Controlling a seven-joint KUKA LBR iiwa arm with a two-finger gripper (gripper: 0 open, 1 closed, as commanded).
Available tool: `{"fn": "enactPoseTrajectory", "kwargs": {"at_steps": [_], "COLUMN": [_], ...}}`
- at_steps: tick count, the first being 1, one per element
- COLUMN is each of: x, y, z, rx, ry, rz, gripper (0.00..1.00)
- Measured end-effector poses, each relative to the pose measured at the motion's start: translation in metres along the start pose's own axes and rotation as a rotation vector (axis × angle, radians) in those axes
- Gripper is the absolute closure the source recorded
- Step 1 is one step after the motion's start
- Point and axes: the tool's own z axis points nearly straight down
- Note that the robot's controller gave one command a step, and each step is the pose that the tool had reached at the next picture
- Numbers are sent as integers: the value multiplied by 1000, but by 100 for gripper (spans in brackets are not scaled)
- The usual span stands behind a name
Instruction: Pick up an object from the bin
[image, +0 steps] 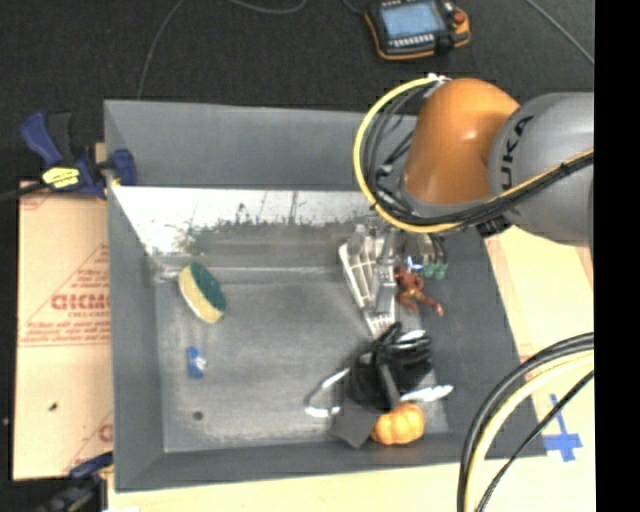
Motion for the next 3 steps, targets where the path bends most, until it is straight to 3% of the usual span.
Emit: {"fn": "enactPoseTrajectory", "kwargs": {"at_steps": [1,2,3], "x": [-2,78,76], "y": [0,25,15], "z": [-5,98,17], "rx": [1,1,3], "ry": [-8,-5,-11], "rz": [-1,-349,-333], "gripper": [0,0,0]}}
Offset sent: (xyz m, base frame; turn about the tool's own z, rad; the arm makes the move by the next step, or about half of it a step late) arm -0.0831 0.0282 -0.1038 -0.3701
